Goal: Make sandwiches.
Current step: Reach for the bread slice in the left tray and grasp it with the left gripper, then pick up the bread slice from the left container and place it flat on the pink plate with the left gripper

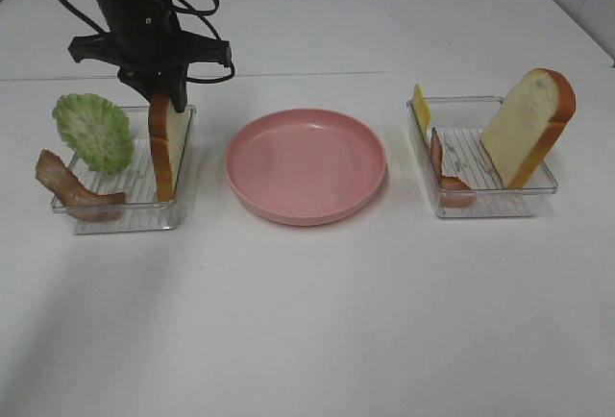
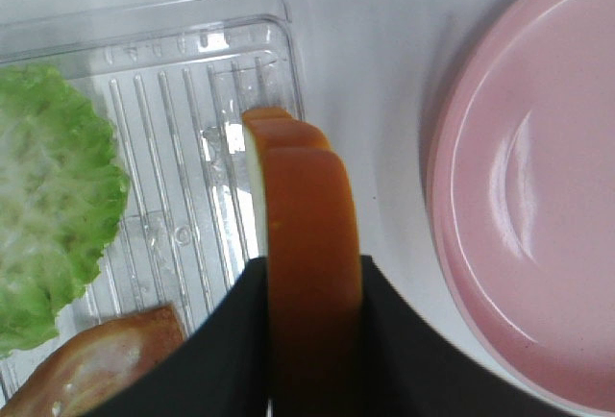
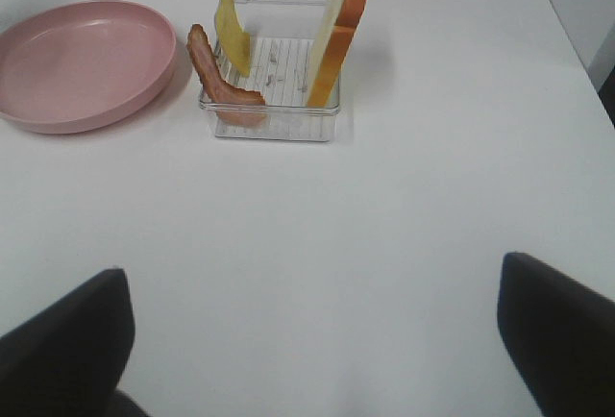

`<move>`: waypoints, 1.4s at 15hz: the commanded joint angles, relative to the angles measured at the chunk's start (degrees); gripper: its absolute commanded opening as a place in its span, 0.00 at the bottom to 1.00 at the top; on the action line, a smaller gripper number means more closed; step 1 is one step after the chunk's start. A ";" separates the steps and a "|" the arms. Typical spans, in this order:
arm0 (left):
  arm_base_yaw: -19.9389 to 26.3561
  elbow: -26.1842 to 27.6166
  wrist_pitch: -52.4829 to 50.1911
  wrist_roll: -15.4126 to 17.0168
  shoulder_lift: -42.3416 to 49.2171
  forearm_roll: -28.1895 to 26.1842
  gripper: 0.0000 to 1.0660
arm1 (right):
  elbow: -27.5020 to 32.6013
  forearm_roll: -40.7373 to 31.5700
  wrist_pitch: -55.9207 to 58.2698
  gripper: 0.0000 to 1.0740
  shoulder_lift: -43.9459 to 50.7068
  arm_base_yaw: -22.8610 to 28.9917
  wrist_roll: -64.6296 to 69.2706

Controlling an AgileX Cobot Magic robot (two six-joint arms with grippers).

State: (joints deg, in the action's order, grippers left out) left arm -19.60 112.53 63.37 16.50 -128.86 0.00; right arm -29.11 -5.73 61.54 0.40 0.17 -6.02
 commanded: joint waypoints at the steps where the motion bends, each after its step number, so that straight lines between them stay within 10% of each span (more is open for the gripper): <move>1: -0.17 0.17 -0.06 0.46 0.06 0.00 0.00 | 0.11 0.11 -0.63 0.90 0.63 -0.23 -0.40; 10: 0.17 0.17 2.58 -0.23 13.52 -5.67 0.00 | 0.11 0.11 -0.63 0.90 0.63 -0.23 -0.40; 21: 3.67 0.06 -7.73 -33.12 -2.81 -56.09 0.00 | 0.11 0.11 -0.63 0.90 0.63 -0.23 -0.40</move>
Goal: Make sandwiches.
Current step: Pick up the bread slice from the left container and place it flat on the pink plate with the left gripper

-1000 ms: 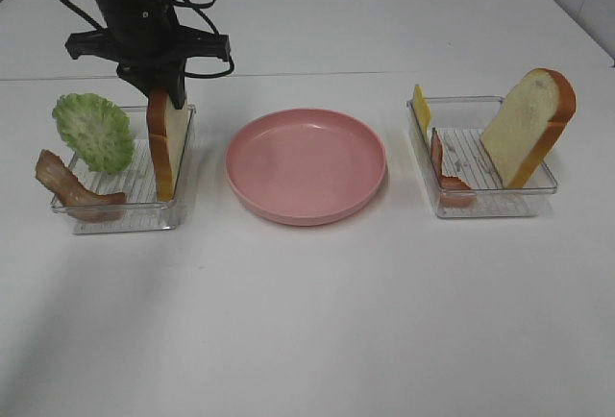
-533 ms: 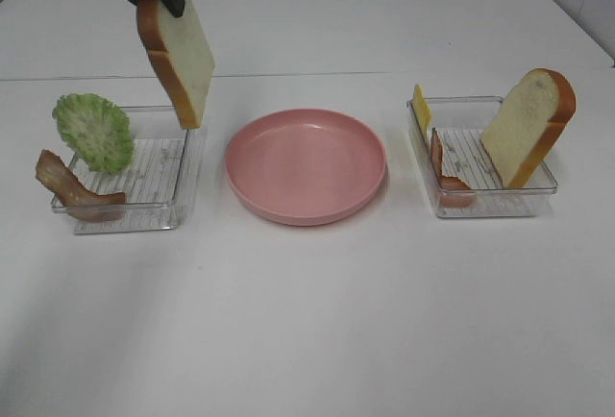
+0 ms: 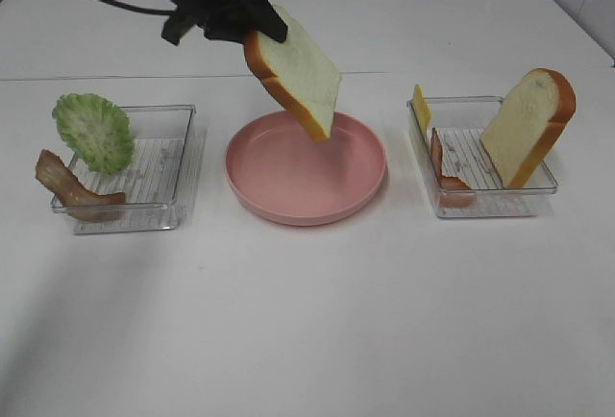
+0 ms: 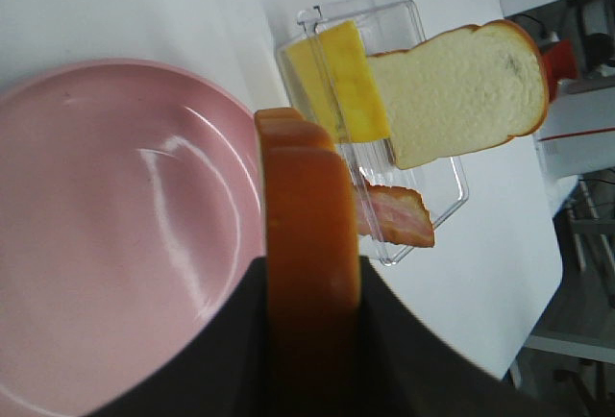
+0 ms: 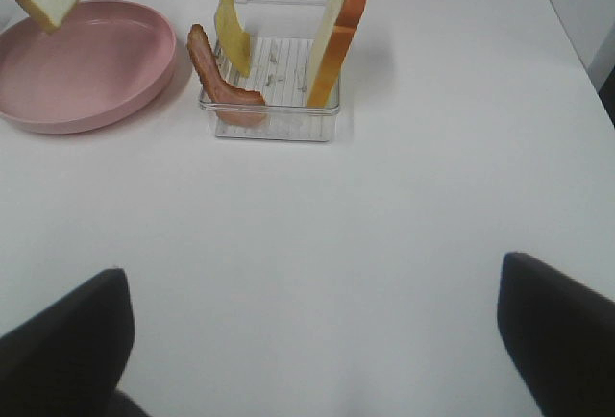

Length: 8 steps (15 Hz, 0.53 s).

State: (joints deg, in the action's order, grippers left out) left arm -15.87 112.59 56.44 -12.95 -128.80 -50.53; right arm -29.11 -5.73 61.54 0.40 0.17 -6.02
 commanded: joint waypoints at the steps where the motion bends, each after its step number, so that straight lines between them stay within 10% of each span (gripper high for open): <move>1: -0.06 0.00 -0.74 -5.16 -4.41 -7.68 0.00 | 0.11 0.11 -0.63 0.90 0.63 -0.23 -0.40; 8: -0.34 0.00 -2.06 -6.36 -11.17 -10.26 0.00 | 0.11 0.11 -0.63 0.90 0.63 -0.23 -0.40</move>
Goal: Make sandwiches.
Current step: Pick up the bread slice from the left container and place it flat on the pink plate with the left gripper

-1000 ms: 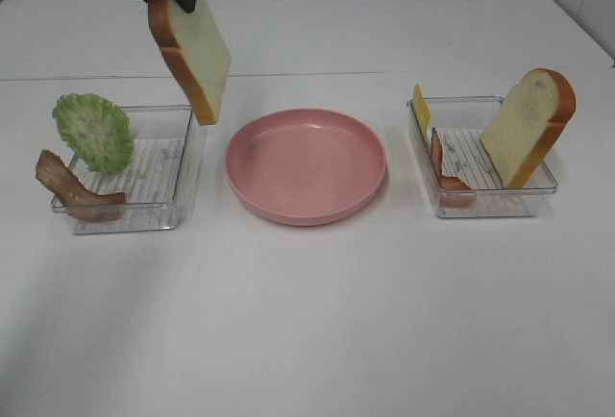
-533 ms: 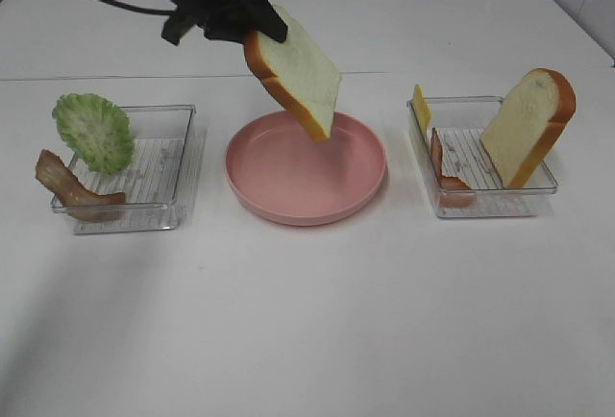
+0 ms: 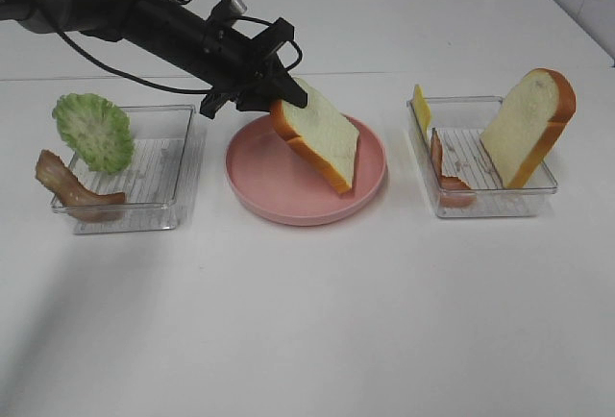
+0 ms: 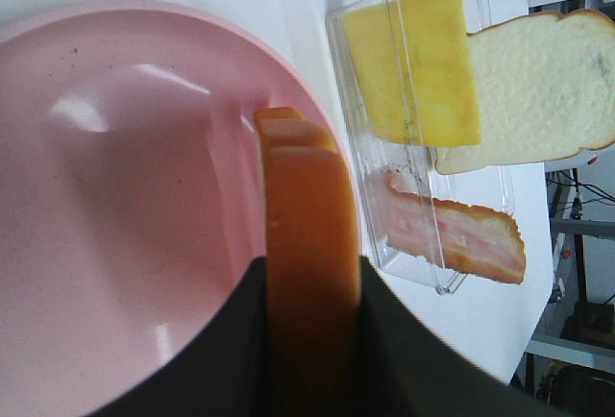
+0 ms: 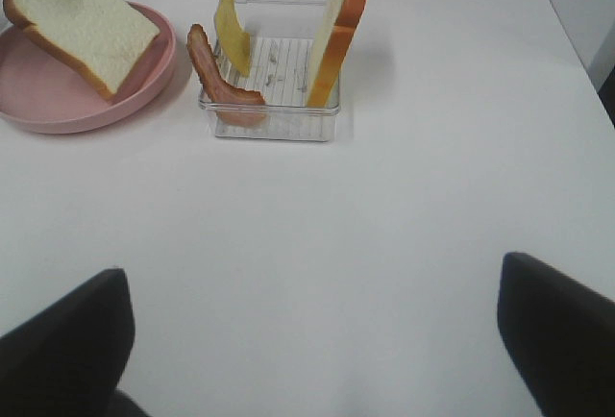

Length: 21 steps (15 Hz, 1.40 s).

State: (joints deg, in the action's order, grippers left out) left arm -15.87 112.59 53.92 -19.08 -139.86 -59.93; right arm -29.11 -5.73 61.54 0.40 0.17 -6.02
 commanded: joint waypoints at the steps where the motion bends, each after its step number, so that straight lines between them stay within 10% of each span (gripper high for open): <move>1: -0.34 0.00 0.46 -0.23 -0.46 -0.63 0.00 | 0.11 0.11 -0.63 0.90 0.63 -0.23 -0.40; 9: -0.34 0.00 0.80 -0.23 -0.80 -0.63 0.62 | 0.11 0.11 -0.63 0.90 0.63 -0.23 -0.40; 16: -3.27 0.00 -2.86 1.66 3.04 13.24 0.62 | 0.11 0.11 -0.63 0.90 0.63 -0.23 -0.40; 21: -8.71 0.23 -6.53 16.21 6.19 36.10 0.63 | 0.11 0.11 -0.63 0.90 0.63 -0.23 -0.40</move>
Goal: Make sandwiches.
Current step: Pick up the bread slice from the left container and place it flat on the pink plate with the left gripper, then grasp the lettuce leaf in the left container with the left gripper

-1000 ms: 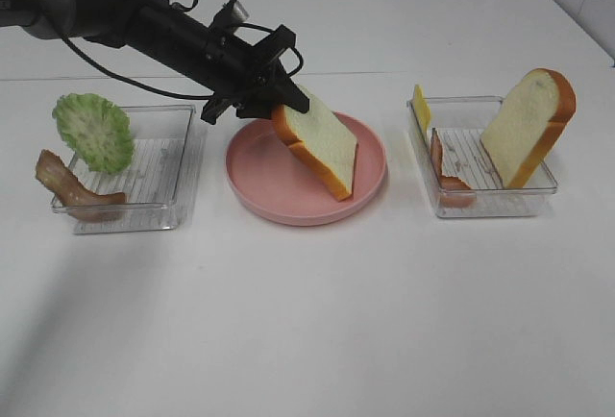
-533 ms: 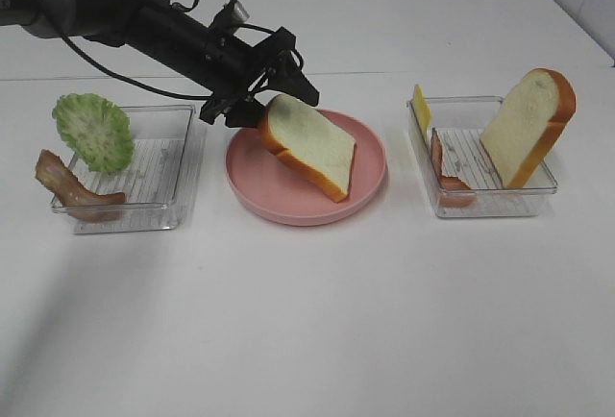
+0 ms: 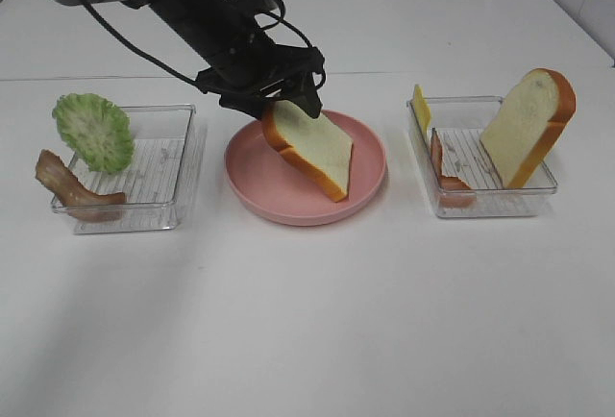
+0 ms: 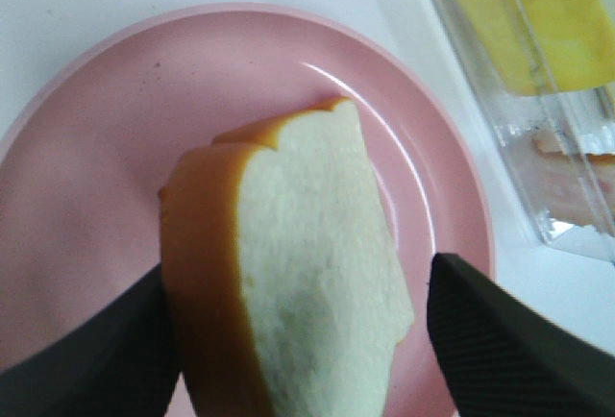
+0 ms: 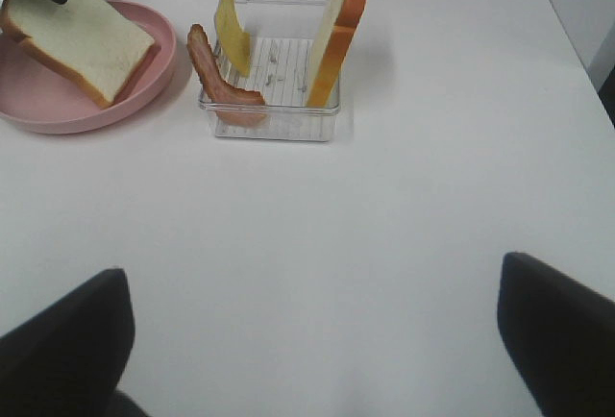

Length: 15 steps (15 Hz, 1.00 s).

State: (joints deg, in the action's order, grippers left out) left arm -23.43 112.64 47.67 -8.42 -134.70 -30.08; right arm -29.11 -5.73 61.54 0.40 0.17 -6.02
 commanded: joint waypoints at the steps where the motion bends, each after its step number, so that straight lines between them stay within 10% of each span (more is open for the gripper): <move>1: -2.06 0.69 0.69 8.42 1.38 10.54 0.63 | 0.11 0.11 -0.63 0.90 0.63 -0.23 -0.40; 5: -4.76 4.70 5.96 16.73 3.72 24.35 0.63 | 0.11 0.11 -0.63 0.90 0.63 -0.23 -0.40; 15: 1.38 18.62 25.84 24.92 6.93 31.28 0.66 | 0.11 0.11 -0.63 0.90 0.63 -0.23 -0.40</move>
State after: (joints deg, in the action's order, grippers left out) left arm -22.06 130.98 69.33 15.99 -128.63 0.86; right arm -29.11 -5.73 61.54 0.40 0.17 -6.02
